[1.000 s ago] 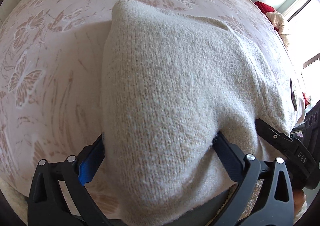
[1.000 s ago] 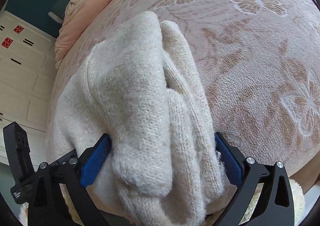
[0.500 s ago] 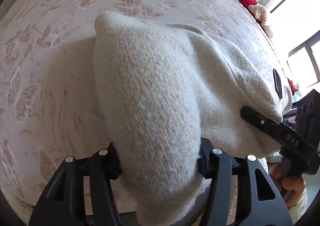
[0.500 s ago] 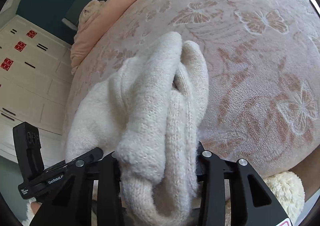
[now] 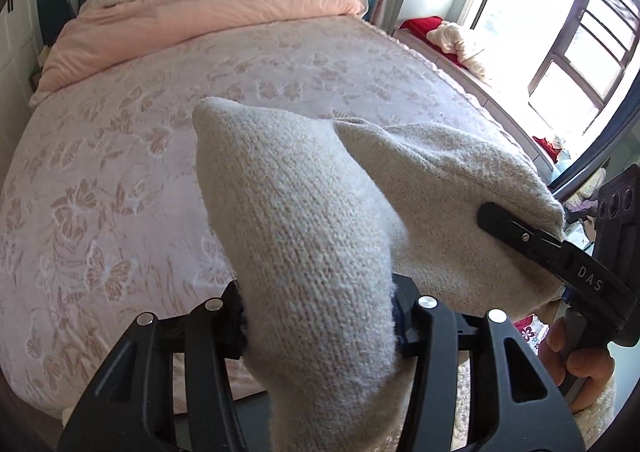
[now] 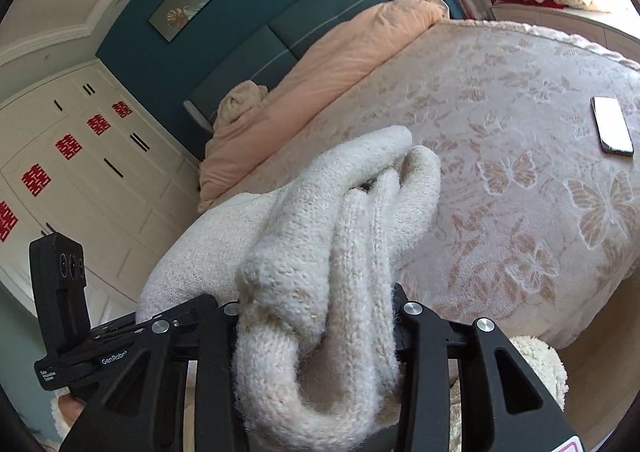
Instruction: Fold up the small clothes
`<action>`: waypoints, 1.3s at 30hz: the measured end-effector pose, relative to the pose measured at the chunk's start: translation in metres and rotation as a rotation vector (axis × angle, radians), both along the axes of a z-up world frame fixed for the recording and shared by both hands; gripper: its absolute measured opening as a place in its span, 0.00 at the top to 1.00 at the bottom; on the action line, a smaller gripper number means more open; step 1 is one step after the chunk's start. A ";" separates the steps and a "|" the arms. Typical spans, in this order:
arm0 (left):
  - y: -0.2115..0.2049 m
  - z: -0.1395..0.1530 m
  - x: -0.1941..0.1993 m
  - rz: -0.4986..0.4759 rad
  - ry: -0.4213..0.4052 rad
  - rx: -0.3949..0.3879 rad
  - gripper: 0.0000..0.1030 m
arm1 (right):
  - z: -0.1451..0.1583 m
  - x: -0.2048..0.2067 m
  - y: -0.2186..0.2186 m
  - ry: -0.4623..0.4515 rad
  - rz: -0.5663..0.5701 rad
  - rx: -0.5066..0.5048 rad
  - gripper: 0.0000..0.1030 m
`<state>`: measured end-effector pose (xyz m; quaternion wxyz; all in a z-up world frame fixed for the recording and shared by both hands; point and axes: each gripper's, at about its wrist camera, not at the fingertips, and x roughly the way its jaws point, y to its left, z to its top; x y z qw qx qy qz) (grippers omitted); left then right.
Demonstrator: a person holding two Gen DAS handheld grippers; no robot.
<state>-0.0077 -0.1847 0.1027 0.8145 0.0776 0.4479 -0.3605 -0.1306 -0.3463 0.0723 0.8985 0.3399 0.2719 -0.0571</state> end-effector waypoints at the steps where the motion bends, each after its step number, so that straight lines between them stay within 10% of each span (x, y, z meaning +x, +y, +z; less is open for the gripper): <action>1: 0.002 0.013 -0.003 -0.005 -0.027 -0.016 0.53 | 0.014 -0.004 0.004 -0.033 -0.002 -0.021 0.64; 14: 0.083 0.209 -0.034 -0.009 -0.495 -0.317 0.50 | 0.215 -0.018 0.073 -0.558 0.084 -0.323 0.63; 22: 0.147 0.245 -0.016 0.058 -0.683 -0.388 0.44 | 0.239 0.039 0.114 -0.641 0.192 -0.331 0.59; 27: 0.179 0.169 0.031 0.125 -0.480 -0.341 0.32 | 0.134 0.105 0.120 -0.380 0.238 -0.191 0.48; 33: 0.215 -0.086 0.086 0.336 0.029 -0.100 0.35 | -0.120 0.123 0.117 0.260 0.212 -0.052 0.51; 36: 0.254 -0.162 0.068 0.462 0.271 -0.119 0.42 | -0.141 0.095 0.108 0.305 0.183 -0.011 0.51; 39: 0.274 -0.158 0.058 0.519 0.281 -0.220 0.32 | -0.125 0.106 0.101 0.284 0.173 -0.071 0.26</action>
